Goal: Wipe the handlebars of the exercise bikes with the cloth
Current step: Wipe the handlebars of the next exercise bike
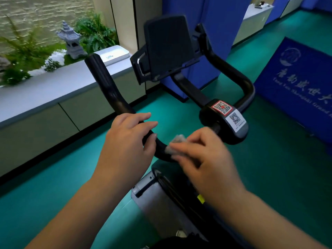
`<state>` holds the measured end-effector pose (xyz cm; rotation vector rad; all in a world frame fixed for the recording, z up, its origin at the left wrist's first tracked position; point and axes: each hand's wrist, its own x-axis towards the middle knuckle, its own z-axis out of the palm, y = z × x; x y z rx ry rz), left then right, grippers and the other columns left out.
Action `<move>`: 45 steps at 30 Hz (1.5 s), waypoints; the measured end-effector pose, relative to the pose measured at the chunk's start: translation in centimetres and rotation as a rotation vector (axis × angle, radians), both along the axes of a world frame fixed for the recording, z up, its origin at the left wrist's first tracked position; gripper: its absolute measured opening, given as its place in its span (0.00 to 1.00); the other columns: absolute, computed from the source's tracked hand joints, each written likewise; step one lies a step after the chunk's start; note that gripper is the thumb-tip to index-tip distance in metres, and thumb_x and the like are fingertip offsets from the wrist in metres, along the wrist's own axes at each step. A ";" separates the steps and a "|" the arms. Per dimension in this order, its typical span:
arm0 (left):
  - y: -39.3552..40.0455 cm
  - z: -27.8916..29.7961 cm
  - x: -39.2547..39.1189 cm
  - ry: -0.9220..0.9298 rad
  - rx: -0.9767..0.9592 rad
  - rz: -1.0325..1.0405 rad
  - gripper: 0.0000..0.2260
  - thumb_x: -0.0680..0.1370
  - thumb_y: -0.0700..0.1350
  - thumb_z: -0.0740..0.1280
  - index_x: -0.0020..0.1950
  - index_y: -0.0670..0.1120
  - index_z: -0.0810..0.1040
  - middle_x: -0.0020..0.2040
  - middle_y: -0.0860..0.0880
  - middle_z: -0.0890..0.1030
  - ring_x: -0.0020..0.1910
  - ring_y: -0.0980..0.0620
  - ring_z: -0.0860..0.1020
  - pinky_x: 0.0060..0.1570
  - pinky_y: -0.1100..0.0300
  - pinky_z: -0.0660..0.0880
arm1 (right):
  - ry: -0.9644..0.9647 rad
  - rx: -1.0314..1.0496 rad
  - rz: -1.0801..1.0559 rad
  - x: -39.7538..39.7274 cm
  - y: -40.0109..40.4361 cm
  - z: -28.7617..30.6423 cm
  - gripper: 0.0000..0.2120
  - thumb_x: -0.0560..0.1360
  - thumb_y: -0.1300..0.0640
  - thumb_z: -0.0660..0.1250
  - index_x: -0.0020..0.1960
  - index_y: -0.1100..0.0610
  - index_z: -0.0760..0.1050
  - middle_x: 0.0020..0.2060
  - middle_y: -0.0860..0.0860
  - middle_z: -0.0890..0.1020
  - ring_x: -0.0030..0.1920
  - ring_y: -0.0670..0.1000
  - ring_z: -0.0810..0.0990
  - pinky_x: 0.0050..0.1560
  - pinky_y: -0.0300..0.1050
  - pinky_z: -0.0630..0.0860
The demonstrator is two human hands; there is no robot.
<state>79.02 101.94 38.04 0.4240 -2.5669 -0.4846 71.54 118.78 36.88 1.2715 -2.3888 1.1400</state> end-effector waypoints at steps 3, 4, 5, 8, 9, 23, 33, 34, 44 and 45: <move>0.5 -0.1 0.2 -0.020 -0.001 0.034 0.13 0.74 0.48 0.64 0.55 0.48 0.83 0.58 0.53 0.80 0.59 0.50 0.71 0.61 0.64 0.61 | 0.030 -0.018 0.052 -0.4 0.5 -0.3 0.10 0.74 0.54 0.68 0.54 0.53 0.83 0.42 0.51 0.74 0.43 0.51 0.75 0.44 0.46 0.75; 0.6 -0.1 0.2 -0.025 -0.007 0.041 0.13 0.75 0.47 0.64 0.55 0.47 0.83 0.58 0.53 0.80 0.59 0.50 0.72 0.62 0.65 0.60 | 0.039 -0.024 0.000 -1.4 1.2 -0.3 0.10 0.74 0.55 0.69 0.54 0.53 0.83 0.43 0.51 0.75 0.44 0.49 0.75 0.45 0.45 0.75; 0.7 -0.1 0.3 -0.028 -0.010 0.049 0.11 0.76 0.46 0.66 0.55 0.47 0.83 0.57 0.53 0.80 0.59 0.50 0.71 0.62 0.67 0.58 | 0.037 -0.031 -0.079 -2.4 2.0 -0.2 0.10 0.73 0.55 0.70 0.53 0.53 0.83 0.43 0.50 0.75 0.45 0.48 0.75 0.47 0.45 0.76; 1.1 -0.2 0.3 -0.038 -0.010 0.078 0.10 0.75 0.41 0.70 0.55 0.46 0.83 0.57 0.52 0.80 0.60 0.49 0.71 0.62 0.69 0.55 | -0.031 -0.068 -0.240 -4.1 3.1 -0.3 0.11 0.71 0.55 0.72 0.53 0.54 0.83 0.45 0.47 0.75 0.47 0.42 0.73 0.51 0.43 0.77; 1.3 -0.2 0.2 -0.040 -0.015 0.083 0.10 0.74 0.41 0.70 0.55 0.46 0.83 0.57 0.52 0.80 0.60 0.49 0.71 0.63 0.69 0.55 | -0.036 -0.086 -0.238 -3.7 2.7 -0.4 0.10 0.71 0.56 0.72 0.53 0.55 0.83 0.45 0.48 0.75 0.46 0.43 0.74 0.50 0.42 0.77; 2.1 -0.3 -0.1 -0.081 -0.022 0.134 0.11 0.75 0.42 0.68 0.55 0.46 0.83 0.57 0.52 0.80 0.62 0.48 0.69 0.63 0.61 0.60 | 0.066 -0.090 -0.223 -3.4 2.7 -0.9 0.10 0.71 0.59 0.73 0.52 0.58 0.83 0.44 0.48 0.75 0.46 0.49 0.75 0.53 0.33 0.72; 1.8 -0.5 -0.2 -0.080 -0.042 0.120 0.13 0.75 0.47 0.62 0.55 0.47 0.83 0.57 0.53 0.80 0.62 0.49 0.69 0.64 0.66 0.56 | 0.093 -0.026 -0.104 -4.0 2.3 -0.3 0.08 0.72 0.63 0.71 0.49 0.55 0.84 0.45 0.50 0.79 0.49 0.50 0.74 0.54 0.34 0.70; 1.8 -0.5 -0.1 -0.080 -0.038 0.115 0.14 0.75 0.48 0.62 0.55 0.47 0.83 0.57 0.53 0.80 0.62 0.49 0.69 0.64 0.68 0.55 | 0.102 -0.027 -0.014 -3.4 2.1 -0.1 0.07 0.72 0.63 0.71 0.49 0.56 0.84 0.45 0.51 0.80 0.48 0.50 0.75 0.53 0.34 0.70; 1.6 -0.4 0.2 -0.068 -0.009 0.079 0.09 0.76 0.44 0.67 0.55 0.47 0.83 0.58 0.51 0.79 0.63 0.49 0.69 0.64 0.78 0.48 | 0.258 0.769 0.142 -9.2 -0.6 4.1 0.09 0.78 0.49 0.63 0.51 0.48 0.81 0.48 0.48 0.80 0.52 0.54 0.74 0.54 0.43 0.68; 1.6 -0.4 0.2 -0.069 -0.010 0.081 0.11 0.76 0.46 0.65 0.55 0.47 0.83 0.58 0.52 0.79 0.63 0.49 0.69 0.64 0.78 0.47 | 0.181 0.797 0.175 -8.8 -1.4 4.4 0.09 0.78 0.48 0.63 0.52 0.48 0.81 0.49 0.49 0.81 0.54 0.54 0.74 0.54 0.43 0.68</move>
